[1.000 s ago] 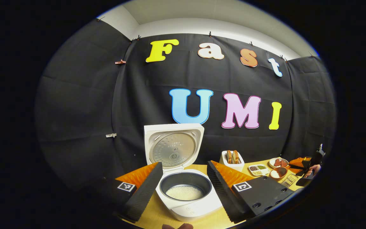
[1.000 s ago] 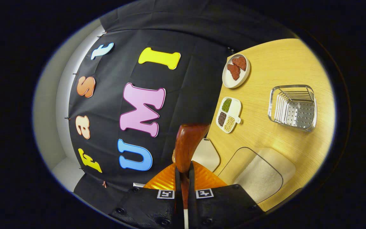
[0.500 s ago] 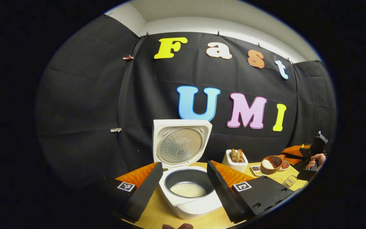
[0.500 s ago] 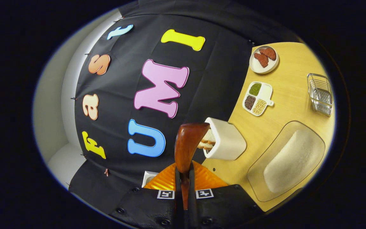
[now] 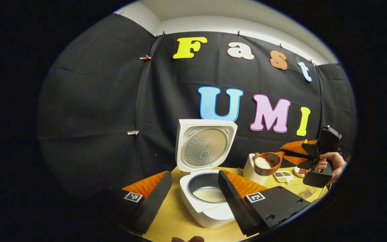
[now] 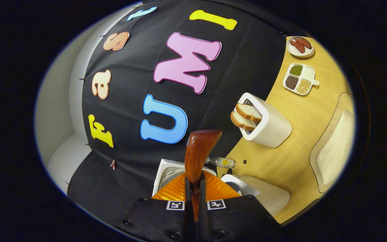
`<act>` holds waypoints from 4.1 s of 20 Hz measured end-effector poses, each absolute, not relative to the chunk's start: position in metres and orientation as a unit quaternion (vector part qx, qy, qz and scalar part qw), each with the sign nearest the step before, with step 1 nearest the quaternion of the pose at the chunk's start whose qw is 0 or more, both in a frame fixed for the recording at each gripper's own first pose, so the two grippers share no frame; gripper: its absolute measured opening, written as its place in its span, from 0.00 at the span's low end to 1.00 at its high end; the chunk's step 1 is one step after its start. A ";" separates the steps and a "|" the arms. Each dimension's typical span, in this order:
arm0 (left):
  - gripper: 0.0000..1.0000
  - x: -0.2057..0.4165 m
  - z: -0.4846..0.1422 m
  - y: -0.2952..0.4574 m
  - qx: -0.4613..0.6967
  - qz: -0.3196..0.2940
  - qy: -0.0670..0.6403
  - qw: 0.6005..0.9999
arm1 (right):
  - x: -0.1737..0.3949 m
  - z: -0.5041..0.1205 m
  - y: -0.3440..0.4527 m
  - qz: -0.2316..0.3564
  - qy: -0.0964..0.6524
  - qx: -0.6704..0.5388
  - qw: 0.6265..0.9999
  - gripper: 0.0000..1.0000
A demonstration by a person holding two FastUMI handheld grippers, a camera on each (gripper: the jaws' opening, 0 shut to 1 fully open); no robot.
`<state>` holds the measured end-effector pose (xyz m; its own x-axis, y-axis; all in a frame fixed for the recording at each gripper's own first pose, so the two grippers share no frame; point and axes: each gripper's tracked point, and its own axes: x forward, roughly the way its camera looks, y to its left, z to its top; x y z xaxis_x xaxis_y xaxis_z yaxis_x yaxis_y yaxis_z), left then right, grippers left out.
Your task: Close the left gripper, press the button to open the rice cooker; take a wooden spoon from the chopstick holder with the right hand, scoop a spoonful of rice and pour it into the rice cooker, then put the wooden spoon back into the chopstick holder.
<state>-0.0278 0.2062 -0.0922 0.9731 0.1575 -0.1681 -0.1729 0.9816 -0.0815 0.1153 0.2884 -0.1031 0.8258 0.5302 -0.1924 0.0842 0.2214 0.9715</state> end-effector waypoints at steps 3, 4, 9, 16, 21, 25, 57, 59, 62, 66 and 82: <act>0.95 -0.032 -0.095 0.209 -0.051 0.081 0.084 0.992 | 0.123 -0.101 0.317 0.163 0.250 0.567 0.768 0.09; 0.95 -0.033 -0.096 0.210 -0.050 0.081 0.085 0.992 | 0.126 -0.101 0.327 0.166 0.249 0.553 0.778 0.09; 0.95 -0.035 -0.095 0.217 -0.046 0.077 0.084 0.992 | 0.135 -0.101 0.357 0.179 0.235 0.465 0.835 0.09; 0.95 -0.040 -0.101 0.226 -0.053 0.078 0.093 0.991 | 0.136 -0.106 0.387 0.217 0.209 0.331 0.895 0.09; 0.96 -0.039 -0.109 0.233 -0.064 0.081 0.099 0.990 | 0.134 -0.098 0.405 0.252 0.171 0.237 0.923 0.09; 0.95 -0.039 -0.115 0.233 -0.071 0.078 0.103 0.989 | 0.126 -0.084 0.427 0.298 0.131 0.148 0.934 0.09; 0.95 -0.054 -0.111 0.222 -0.064 0.081 0.095 0.990 | 0.109 -0.054 0.416 0.327 0.156 0.238 0.901 0.10; 0.96 -0.054 -0.106 0.216 -0.064 0.080 0.092 0.991 | 0.110 -0.044 0.402 0.316 0.166 0.286 0.889 0.09; 0.95 -0.052 -0.096 0.206 -0.063 0.077 0.083 0.992 | 0.109 -0.026 0.373 0.306 0.163 0.326 0.879 0.10; 0.96 -0.046 -0.087 0.187 -0.056 0.072 0.077 0.993 | 0.099 0.004 0.312 0.297 0.136 0.369 0.870 0.09; 0.95 -0.017 -0.049 0.089 -0.025 0.068 0.053 0.996 | 0.077 -0.096 -0.032 0.142 0.138 0.320 0.926 0.09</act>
